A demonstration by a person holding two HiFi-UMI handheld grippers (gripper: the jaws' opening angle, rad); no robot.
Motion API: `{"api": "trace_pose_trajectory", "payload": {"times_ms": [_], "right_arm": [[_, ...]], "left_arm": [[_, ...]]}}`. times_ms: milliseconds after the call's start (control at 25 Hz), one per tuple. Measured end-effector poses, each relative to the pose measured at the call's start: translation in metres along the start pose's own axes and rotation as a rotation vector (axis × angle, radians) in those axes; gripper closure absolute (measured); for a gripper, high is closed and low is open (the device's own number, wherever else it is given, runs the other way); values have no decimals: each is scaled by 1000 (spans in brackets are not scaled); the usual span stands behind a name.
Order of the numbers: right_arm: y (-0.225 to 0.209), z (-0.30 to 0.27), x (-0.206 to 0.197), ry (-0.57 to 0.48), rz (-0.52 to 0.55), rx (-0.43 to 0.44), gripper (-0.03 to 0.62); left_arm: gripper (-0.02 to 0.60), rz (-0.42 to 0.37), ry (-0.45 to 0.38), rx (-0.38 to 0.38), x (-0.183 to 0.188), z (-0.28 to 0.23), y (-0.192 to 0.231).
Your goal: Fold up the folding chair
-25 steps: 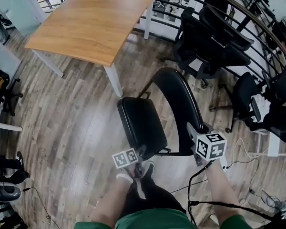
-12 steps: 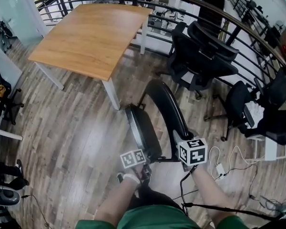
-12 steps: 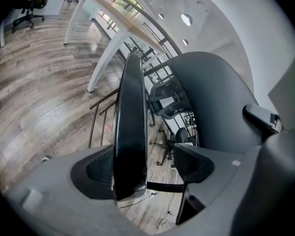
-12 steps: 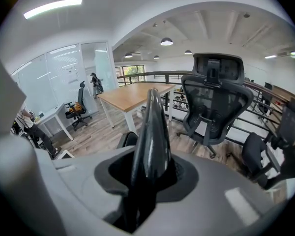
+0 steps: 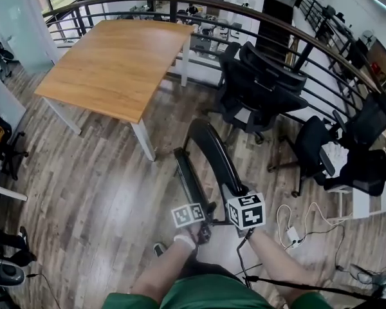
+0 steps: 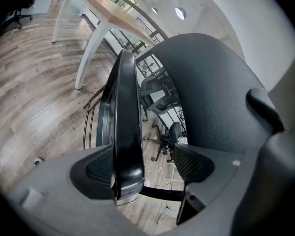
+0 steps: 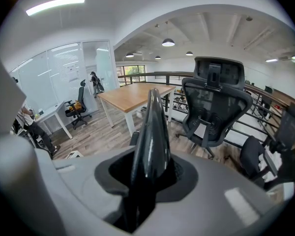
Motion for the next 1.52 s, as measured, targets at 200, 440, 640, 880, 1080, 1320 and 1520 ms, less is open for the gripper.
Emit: {"api": "trace_pose_trajectory", "payload": {"times_ms": [200,440,640,880,1080,1320,1520], "right_arm": [[-7,2,4,0,5,-3,493],[-5,3,6,-4,14,0,496],[-15,4,5,-2,19,-13,496],[-33,4,4,-3,20,-30,494],[-38,5,5,-11,-7,7,494],[-34,3,5,-11,1,-5,493],[-29,4,6,-9,23,-28,487]], "left_arm": [[222,-14,21,-19,-1,-14,-21],[229,-51,59,-16,-6,-32,-39],[240,-50,85,-25,-12,-35,-50],[256,-46,68,-86,-10,-48,-52],[256,-156,125,-127,-13,-51,-53],[256,-263,147,-118,-7,-45,-47],[255,-302,129,-128,6,-31,-48]]}}
Point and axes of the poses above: the fingertips, and each gripper's own axes: z backward along the fingers, y to its left, x out of its top, the point moved 1 cm from there along z, backward along the fingers, and after that the axes turned 7 degrees about -y, right-handed, at the moved point
